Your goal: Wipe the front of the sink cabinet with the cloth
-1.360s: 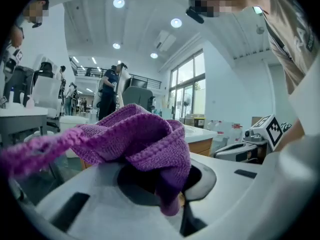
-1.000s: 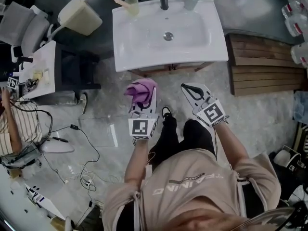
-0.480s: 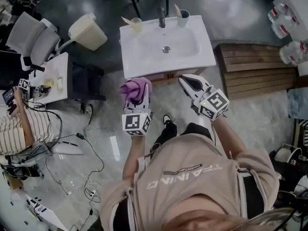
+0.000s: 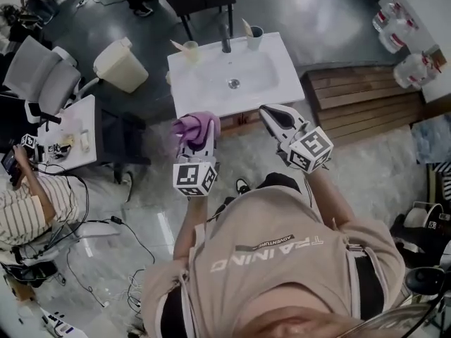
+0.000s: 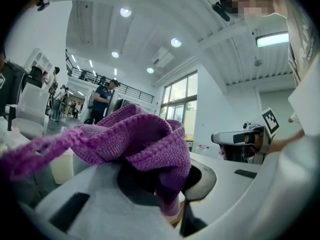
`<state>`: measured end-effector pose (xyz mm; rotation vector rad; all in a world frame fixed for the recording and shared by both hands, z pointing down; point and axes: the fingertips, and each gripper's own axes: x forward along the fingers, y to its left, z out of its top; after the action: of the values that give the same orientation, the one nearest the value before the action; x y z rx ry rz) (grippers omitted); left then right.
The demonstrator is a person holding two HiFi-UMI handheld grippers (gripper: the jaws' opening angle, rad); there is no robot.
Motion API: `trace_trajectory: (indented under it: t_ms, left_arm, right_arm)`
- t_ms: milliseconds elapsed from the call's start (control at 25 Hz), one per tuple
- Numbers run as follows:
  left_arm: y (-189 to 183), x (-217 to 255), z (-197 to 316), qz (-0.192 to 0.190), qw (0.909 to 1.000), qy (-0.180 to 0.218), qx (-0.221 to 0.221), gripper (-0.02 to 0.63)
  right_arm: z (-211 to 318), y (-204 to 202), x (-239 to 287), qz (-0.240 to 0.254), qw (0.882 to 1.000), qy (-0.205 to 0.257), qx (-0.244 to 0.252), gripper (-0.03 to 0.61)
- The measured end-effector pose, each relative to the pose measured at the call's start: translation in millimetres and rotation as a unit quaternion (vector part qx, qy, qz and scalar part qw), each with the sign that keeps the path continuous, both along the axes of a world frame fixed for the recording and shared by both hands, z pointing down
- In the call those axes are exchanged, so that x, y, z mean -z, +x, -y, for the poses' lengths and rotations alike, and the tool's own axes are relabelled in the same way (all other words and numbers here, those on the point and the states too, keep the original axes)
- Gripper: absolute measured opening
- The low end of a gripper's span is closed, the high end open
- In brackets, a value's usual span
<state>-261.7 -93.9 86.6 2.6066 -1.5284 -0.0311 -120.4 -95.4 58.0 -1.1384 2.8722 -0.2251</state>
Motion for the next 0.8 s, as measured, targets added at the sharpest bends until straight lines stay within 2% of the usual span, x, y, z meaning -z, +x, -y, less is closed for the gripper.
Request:
trace_trajectory:
  t_ms: [160,440,680,800]
  left_arm:
    - [8,17,5,-0.008,0.9998,0.017,-0.004,0.051]
    - [22,38,16,-0.023,0.9995,0.021,0.001,0.051]
    - [32,60,18,-0.015,0.9992,0.03,0.021,0.051]
    - [40,72,22,-0.02,0.9988,0.035,0.029,0.051]
  right_arm:
    - [2,11,6,-0.009,1.0,0.009,-0.003,0.012]
    - [14,21,19,-0.005,1.0,0.02,0.01,0.012]
    - [7,29,12,-0.077,0.995,0.05,0.049,0.012]
    - [12,45,13,-0.091,0.993,0.055,0.05,0.012]
